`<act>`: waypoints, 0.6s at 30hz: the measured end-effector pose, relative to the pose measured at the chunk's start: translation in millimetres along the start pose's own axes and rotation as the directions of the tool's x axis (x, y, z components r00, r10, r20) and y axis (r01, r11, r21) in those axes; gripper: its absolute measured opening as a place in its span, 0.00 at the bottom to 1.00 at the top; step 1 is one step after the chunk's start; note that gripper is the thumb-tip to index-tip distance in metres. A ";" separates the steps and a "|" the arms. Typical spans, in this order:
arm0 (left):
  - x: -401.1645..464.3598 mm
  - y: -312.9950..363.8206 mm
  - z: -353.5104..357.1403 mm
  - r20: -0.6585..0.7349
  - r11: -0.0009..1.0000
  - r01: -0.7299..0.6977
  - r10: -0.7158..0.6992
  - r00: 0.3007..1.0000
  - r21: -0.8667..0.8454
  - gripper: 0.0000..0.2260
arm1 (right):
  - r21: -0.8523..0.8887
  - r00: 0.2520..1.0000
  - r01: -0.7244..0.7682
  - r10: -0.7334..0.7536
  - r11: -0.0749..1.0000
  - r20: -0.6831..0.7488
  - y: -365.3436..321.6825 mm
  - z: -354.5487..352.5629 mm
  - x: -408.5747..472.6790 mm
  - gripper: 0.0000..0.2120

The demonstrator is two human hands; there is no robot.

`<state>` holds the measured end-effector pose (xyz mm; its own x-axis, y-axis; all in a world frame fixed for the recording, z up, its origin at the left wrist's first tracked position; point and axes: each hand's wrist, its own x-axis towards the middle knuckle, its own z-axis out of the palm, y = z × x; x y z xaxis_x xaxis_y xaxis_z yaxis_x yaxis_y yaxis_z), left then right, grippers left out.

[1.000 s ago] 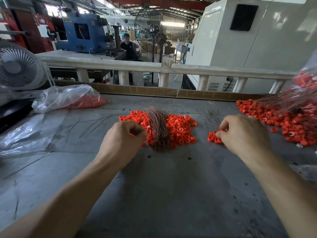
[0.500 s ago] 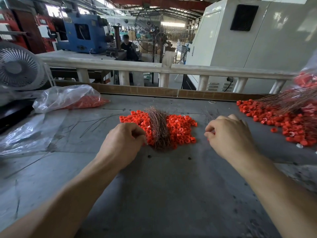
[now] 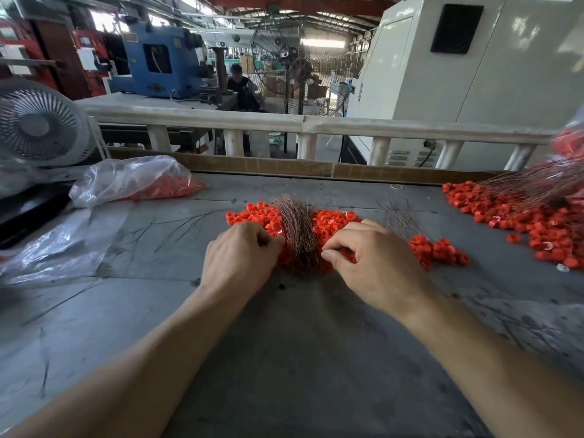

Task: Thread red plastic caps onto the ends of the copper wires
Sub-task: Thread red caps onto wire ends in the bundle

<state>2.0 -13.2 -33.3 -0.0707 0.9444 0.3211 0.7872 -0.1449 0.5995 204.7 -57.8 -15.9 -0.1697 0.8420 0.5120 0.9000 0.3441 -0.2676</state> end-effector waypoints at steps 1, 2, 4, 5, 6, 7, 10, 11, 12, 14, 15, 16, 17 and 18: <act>-0.8 2.3 1.3 -0.006 1.000 -0.005 0.006 1.000 0.005 0.13 | 0.002 1.000 0.001 -0.001 1.000 0.000 -0.5 -0.4 -0.1 0.06; -1.2 4.1 2.3 -0.010 1.000 -0.010 0.010 1.000 0.006 0.13 | 0.003 1.000 0.002 -0.002 1.000 0.000 -0.9 -0.7 0.2 0.06; -1.2 5.9 3.5 -0.016 1.000 -0.010 0.010 1.000 0.003 0.12 | 0.004 1.000 0.001 -0.001 1.000 0.003 -2.2 -1.0 0.3 0.06; -1.2 6.1 3.4 -0.021 1.000 -0.005 0.005 1.000 -0.006 0.11 | 0.007 1.000 0.003 -0.003 1.000 0.004 -3.0 -0.9 0.0 0.06; -1.0 5.9 3.0 -0.024 1.000 0.003 -0.004 1.000 -0.021 0.11 | 0.012 1.000 0.007 -0.007 1.000 0.005 -3.8 -0.9 -0.2 0.06; -0.5 5.7 3.0 -0.022 0.999 0.015 -0.016 1.000 -0.040 0.10 | 0.016 1.000 0.009 -0.009 1.000 0.006 -4.1 -1.2 -0.6 0.06; 1.1 4.6 1.6 -0.013 0.993 0.059 -0.061 0.998 -0.105 0.10 | 0.035 1.000 0.010 -0.011 0.999 0.007 -4.9 -1.5 -1.0 0.06; 1.8 4.6 0.6 -0.023 0.989 0.068 -0.072 0.997 -0.133 0.11 | 0.056 1.000 0.010 -0.010 0.998 -0.002 -4.8 -1.2 -1.1 0.05; 2.4 5.4 -1.0 -0.042 0.984 0.068 -0.076 0.996 -0.166 0.11 | 0.096 1.000 0.004 -0.003 0.995 -0.018 -4.5 -1.0 -1.1 0.04; 1.4 9.1 -4.4 -0.073 0.969 0.022 -0.041 0.996 -0.246 0.11 | 0.244 0.997 -0.034 0.049 0.969 -0.056 -3.9 -0.7 -1.4 0.03; -0.5 11.7 -6.2 -0.073 0.958 -0.022 0.001 0.997 -0.287 0.10 | 0.343 0.993 -0.072 0.099 0.937 -0.063 -3.8 -0.7 -1.4 0.03; -3.7 14.7 -7.9 -0.061 0.941 -0.074 0.056 0.997 -0.329 0.10 | 0.450 0.986 -0.120 0.160 0.885 -0.050 -4.1 -0.6 -1.1 0.03; -7.7 17.8 -9.1 -0.038 0.922 -0.127 0.122 0.992 -0.367 0.09 | 0.561 0.975 -0.172 0.221 0.810 -0.020 -4.9 -0.8 -0.5 0.04; -12.4 21.1 -9.9 -0.007 0.902 -0.177 0.190 0.982 -0.394 0.08 | 0.668 0.961 -0.219 0.277 0.712 0.021 -6.2 -1.5 0.5 0.05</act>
<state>13.5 -30.9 -17.4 0.0754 0.8976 0.4343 0.4813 -0.4142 0.7725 199.6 -60.1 -12.8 0.0775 0.9127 0.4011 0.4094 0.3377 -0.8476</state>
